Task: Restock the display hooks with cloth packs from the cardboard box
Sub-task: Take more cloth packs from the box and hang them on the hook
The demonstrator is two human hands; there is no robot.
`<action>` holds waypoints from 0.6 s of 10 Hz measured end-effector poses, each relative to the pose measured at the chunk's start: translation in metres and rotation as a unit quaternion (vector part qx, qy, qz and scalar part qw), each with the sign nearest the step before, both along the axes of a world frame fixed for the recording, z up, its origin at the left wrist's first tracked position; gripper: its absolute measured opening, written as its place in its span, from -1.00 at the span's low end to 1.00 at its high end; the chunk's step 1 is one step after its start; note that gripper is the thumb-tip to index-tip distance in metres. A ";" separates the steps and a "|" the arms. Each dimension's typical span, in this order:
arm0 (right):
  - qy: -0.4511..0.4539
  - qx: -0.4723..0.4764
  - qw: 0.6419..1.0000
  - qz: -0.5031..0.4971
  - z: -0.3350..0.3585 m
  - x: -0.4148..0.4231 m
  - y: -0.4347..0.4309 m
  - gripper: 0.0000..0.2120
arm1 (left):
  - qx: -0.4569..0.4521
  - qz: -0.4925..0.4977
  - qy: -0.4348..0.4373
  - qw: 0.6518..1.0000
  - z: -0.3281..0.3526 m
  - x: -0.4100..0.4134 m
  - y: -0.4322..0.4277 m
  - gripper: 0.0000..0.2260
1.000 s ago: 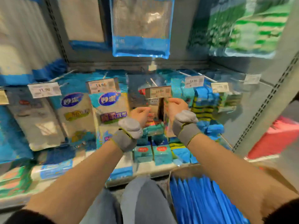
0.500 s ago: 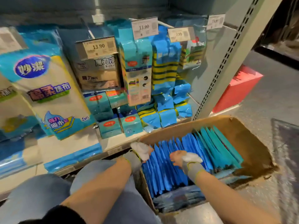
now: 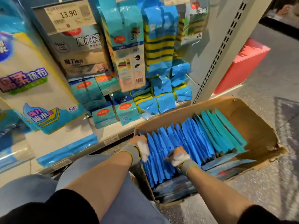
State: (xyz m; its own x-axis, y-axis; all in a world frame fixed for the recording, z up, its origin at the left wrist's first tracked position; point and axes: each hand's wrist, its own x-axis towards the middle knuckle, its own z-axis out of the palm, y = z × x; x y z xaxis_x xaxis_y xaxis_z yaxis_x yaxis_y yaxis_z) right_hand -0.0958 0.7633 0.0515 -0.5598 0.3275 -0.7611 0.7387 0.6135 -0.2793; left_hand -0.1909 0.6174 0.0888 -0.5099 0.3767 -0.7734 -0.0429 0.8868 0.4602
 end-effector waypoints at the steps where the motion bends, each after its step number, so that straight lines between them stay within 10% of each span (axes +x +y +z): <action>1: 0.008 0.025 1.000 0.009 0.010 0.000 -0.003 -0.63 | -0.066 -0.075 0.091 0.991 0.005 0.005 -0.003 -0.98; 2: -0.007 0.052 0.999 0.015 0.016 0.001 0.006 -0.71 | -0.038 -0.069 0.017 0.997 -0.003 -0.003 -0.007 -0.74; 6: 0.007 0.000 1.000 -0.020 0.020 0.004 0.019 -0.59 | -0.118 -0.230 0.192 0.947 -0.008 -0.006 0.000 -0.59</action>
